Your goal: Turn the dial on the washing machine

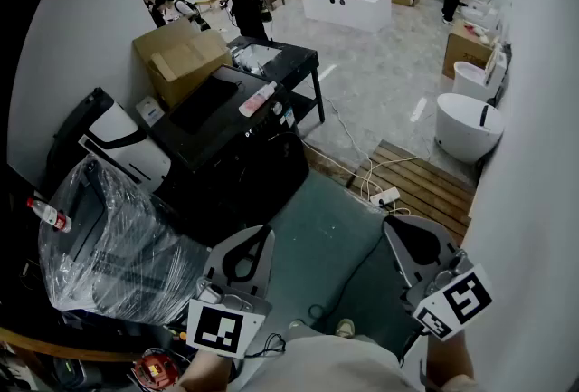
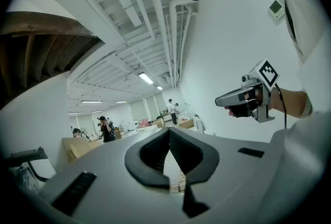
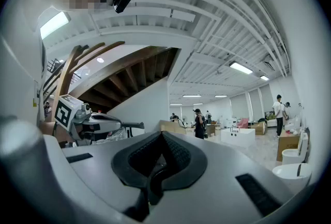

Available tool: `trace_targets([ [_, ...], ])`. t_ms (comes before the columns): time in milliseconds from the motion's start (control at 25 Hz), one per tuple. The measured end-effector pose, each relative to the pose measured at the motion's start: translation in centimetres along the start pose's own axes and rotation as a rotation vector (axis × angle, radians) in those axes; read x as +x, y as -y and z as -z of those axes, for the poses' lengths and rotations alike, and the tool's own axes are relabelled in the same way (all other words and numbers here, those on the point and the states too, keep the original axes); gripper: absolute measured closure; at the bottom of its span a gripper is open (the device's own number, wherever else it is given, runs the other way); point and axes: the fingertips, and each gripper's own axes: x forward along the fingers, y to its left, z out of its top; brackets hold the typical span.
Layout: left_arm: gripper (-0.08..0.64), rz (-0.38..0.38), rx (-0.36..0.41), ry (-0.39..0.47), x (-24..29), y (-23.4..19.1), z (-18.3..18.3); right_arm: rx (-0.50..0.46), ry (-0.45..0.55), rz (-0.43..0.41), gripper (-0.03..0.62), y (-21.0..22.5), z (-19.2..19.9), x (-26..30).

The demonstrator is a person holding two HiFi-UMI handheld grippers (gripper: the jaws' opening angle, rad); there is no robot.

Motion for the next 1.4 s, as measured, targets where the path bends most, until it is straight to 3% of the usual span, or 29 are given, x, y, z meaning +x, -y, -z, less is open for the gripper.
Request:
trace_targets([
  [280,0.541,-0.006,-0.003,-0.007,-0.2,-0.1,0.2,0.084,0.065,-0.008,0.565,0.0,-0.4,-0.3],
  [440,0.541,0.002,-0.020,0.002,0.0,0.9,-0.1,0.064,0.047,0.004,0.565,0.3,0.1,-0.8],
  [680,0.541,0.028,-0.015,-0.013,0.3,2.2,0.5,0.112,0.059,0.034,0.561,1.2,0.7,-1.9],
  [720,0.541,0.031,-0.018,-0.021,0.3,2.2,0.7,0.120,0.068,0.044,0.534,1.3,0.7,-2.2],
  [800,0.541,0.033,-0.020,-0.018,0.6,2.0,0.7,0.107,0.066,0.059,0.338,1.7,0.6,-2.4],
  [920,0.541,0.044,-0.017,0.007,1.8,1.6,0.4,0.069,0.035,0.083,0.333,2.9,0.7,-2.0],
  [1040,0.541,0.066,-0.048,-0.015,3.2,1.9,1.3,0.082,0.022,0.095,0.321,4.1,1.5,-1.5],
  [1200,0.541,0.092,-0.034,0.005,6.0,1.4,1.9,0.096,0.020,0.111,0.321,6.5,2.1,0.0],
  [1400,0.541,0.081,-0.076,0.002,9.5,-1.3,3.3,0.099,-0.012,0.139,0.321,9.4,3.0,3.2],
])
